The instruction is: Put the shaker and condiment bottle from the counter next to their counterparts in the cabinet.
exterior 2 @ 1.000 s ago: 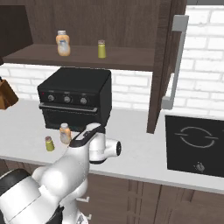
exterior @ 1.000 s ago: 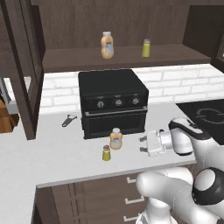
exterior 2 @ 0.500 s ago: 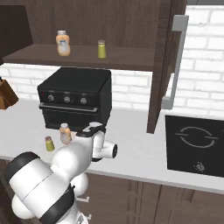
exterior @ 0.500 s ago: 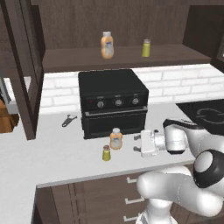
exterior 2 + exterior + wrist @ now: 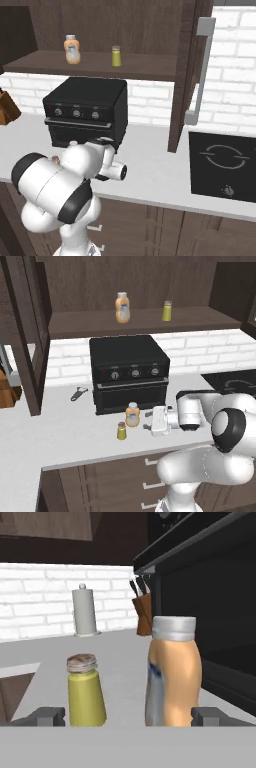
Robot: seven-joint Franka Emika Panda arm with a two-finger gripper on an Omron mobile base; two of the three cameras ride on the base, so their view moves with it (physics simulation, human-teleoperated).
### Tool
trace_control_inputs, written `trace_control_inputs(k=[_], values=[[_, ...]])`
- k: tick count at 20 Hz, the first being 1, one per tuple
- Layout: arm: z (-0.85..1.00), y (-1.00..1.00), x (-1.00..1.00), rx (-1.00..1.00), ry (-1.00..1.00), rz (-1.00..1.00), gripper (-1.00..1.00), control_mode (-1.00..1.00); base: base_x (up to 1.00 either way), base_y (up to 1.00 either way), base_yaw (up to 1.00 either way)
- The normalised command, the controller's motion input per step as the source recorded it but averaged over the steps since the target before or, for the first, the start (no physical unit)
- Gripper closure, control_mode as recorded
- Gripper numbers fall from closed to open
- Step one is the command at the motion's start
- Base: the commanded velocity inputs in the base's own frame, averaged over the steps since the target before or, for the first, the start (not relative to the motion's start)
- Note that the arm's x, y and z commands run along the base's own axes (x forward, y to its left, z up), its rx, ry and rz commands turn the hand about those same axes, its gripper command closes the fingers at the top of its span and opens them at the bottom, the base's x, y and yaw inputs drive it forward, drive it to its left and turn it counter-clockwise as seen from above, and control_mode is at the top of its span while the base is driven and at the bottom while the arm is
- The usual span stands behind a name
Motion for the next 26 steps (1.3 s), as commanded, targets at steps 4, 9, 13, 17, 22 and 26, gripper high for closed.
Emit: trace_control_inputs(k=[4,9,13,17,22,26], values=[[-0.03,0.0,0.05,0.01,0.03,-0.05,-1.0,-1.0,0.0,0.0,0.0],[-0.02,0.0,0.26,0.03,0.04,-0.07,-1.0,-1.0,0.0,0.0,0.0],[-0.01,0.01,0.25,0.01,0.02,-0.06,-1.0,-1.0,0.0,0.0,0.0],[-0.01,0.0,0.01,0.0,0.01,0.0,-1.0,-1.0,0.0,0.0,0.0],[-0.01,0.02,0.0,0.03,0.0,0.0,-1.0,-1.0,0.0,0.0,0.0],[0.0,0.21,0.0,0.02,0.0,0.0,-1.0,-1.0,0.0,0.0,0.0]])
